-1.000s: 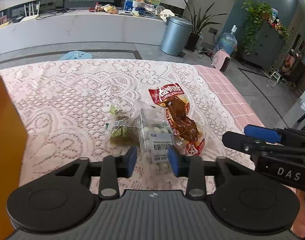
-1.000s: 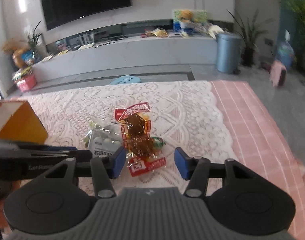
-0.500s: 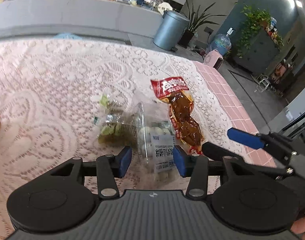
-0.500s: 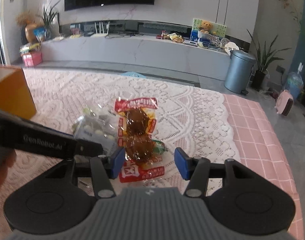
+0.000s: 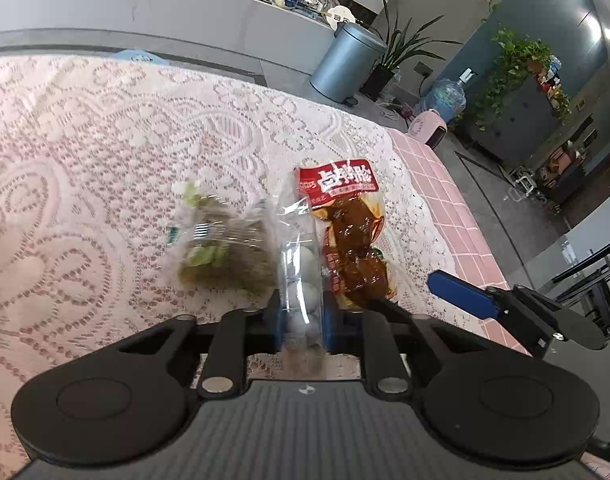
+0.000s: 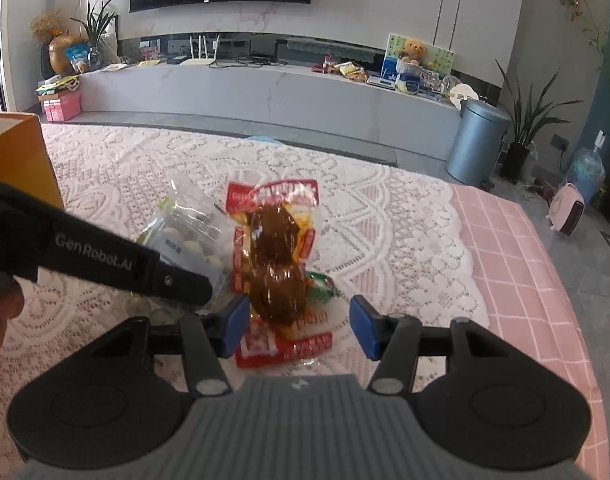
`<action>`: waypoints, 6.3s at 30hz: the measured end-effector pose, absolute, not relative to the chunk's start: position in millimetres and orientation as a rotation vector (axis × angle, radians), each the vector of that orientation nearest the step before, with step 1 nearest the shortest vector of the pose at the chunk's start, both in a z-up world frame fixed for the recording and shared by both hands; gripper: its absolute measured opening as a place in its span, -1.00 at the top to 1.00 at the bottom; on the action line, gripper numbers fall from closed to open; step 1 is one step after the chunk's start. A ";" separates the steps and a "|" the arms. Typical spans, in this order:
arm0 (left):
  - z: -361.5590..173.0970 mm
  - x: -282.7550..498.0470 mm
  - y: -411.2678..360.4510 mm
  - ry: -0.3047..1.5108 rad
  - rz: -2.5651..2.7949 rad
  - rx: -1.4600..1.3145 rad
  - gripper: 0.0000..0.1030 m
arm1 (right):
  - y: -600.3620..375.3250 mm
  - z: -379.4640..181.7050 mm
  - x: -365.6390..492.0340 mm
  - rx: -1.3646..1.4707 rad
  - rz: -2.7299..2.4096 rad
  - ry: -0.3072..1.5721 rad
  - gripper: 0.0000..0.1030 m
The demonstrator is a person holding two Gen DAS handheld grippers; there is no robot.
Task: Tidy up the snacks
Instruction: 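Grasp the clear quail-egg pack with the left tool while the right tool reaches the red braised-meat pack, then lift the quail-egg pack with the left tool while the right tool moves to the green seaweed pack, then grasp the green seaweed pack with the right tool while the left tool holds the quail eggs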
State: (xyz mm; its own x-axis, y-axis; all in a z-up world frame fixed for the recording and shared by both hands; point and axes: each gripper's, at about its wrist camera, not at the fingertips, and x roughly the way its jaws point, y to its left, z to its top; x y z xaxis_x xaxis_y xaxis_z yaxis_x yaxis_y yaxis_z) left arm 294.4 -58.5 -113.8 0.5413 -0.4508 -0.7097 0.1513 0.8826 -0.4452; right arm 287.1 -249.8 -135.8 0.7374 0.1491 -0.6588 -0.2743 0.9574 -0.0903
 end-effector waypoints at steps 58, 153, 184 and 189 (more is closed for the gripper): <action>-66.7 271.7 -42.4 0.867 -0.214 -0.193 0.65 | -243.2 -155.3 286.9 -0.151 0.294 0.660 -0.30; -55.8 261.4 18.1 0.737 -0.094 -0.242 0.65 | -145.7 -161.8 322.7 -0.073 0.345 0.659 -0.45; 7.9 205.8 62.6 0.670 -0.162 -0.304 0.65 | -139.4 -62.1 212.6 0.088 0.327 0.562 0.21; 28.6 189.0 88.6 0.655 -0.152 -0.235 0.65 | -104.2 -35.9 179.0 0.078 0.378 0.520 0.21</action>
State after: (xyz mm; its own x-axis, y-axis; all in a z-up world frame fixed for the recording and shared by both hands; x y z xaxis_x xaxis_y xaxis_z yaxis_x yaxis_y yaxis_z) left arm 189.0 88.6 28.6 0.7832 -0.2129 -0.5842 0.0652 0.9625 -0.2634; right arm 179.0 -104.2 -35.9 0.8005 0.3716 -0.4702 -0.3322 0.9281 0.1679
